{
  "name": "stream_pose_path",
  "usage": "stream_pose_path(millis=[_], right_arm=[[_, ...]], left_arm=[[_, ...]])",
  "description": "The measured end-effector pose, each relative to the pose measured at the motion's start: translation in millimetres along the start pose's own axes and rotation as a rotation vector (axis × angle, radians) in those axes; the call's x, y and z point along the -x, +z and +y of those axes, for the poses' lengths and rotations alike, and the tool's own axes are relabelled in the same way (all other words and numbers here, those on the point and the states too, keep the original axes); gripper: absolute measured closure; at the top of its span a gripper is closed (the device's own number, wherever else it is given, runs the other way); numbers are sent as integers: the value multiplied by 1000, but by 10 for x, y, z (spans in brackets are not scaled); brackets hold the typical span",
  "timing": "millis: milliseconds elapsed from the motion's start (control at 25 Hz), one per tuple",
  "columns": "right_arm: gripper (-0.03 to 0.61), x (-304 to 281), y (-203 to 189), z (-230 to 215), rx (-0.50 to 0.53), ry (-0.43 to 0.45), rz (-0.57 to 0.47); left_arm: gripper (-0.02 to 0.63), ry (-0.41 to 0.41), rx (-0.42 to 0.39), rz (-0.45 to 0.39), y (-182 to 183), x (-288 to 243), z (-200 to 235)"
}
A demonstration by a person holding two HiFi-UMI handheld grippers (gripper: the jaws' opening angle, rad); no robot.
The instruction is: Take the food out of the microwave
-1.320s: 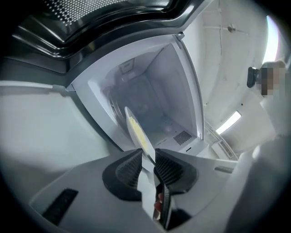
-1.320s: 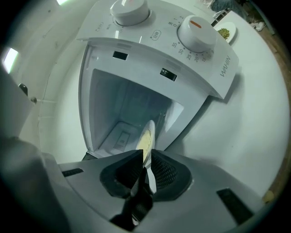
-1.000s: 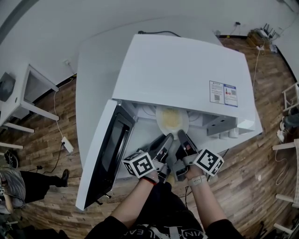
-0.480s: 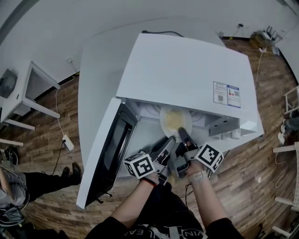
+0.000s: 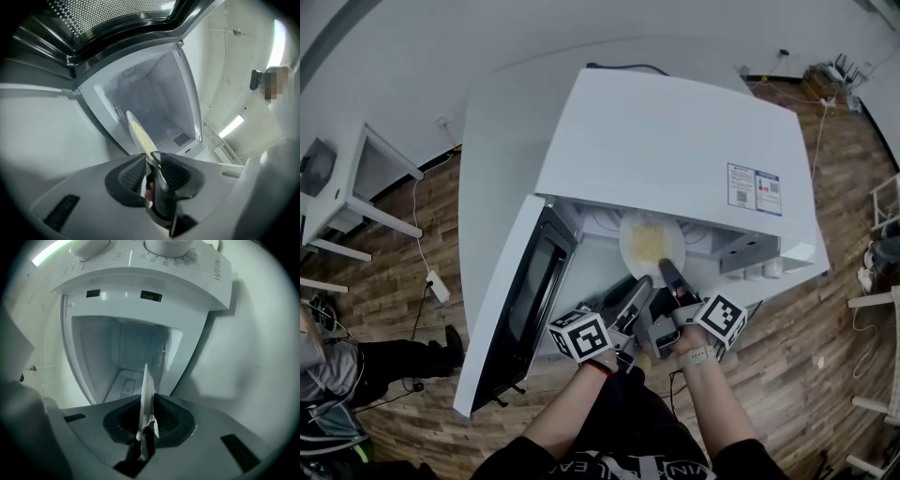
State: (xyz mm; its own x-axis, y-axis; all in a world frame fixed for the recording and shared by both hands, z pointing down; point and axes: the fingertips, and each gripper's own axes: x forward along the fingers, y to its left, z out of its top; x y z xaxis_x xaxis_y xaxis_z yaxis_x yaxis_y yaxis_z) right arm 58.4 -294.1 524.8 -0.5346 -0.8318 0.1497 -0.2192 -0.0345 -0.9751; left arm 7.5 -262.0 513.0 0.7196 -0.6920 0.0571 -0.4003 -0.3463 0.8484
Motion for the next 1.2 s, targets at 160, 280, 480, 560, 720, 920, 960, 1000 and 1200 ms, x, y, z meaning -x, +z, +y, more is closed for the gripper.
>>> stream_pose_path(millis=[160, 280, 480, 560, 720, 920, 960, 1000, 1200], right_arm=[[523, 49, 14, 7, -15, -1, -15], [523, 95, 12, 19, -16, 0, -18], [523, 179, -11, 24, -18, -2, -18], [523, 207, -20, 44, -12, 0, -15], [523, 279, 9, 69, -10, -4, -27], [523, 371, 28, 138, -4, 8, -33], [523, 392, 20, 149, -4, 10, -32], [523, 415, 10, 158, -3, 12, -31], [523, 563, -75, 194, -8, 17, -24]], left_arm=[[503, 1, -60, 15, -12, 3, -49], [498, -1, -129, 46, -37, 19, -98], [485, -2, -205, 82, -90, 75, -174], [482, -5, -217, 86, -106, 102, -205], [480, 12, -262, 103, -146, 192, -234], [499, 62, -335, 86, -124, 339, -214], [511, 69, -349, 82, -120, 361, -216], [524, 75, -362, 76, -117, 380, -223], [578, 94, -400, 38, -117, 488, -293]])
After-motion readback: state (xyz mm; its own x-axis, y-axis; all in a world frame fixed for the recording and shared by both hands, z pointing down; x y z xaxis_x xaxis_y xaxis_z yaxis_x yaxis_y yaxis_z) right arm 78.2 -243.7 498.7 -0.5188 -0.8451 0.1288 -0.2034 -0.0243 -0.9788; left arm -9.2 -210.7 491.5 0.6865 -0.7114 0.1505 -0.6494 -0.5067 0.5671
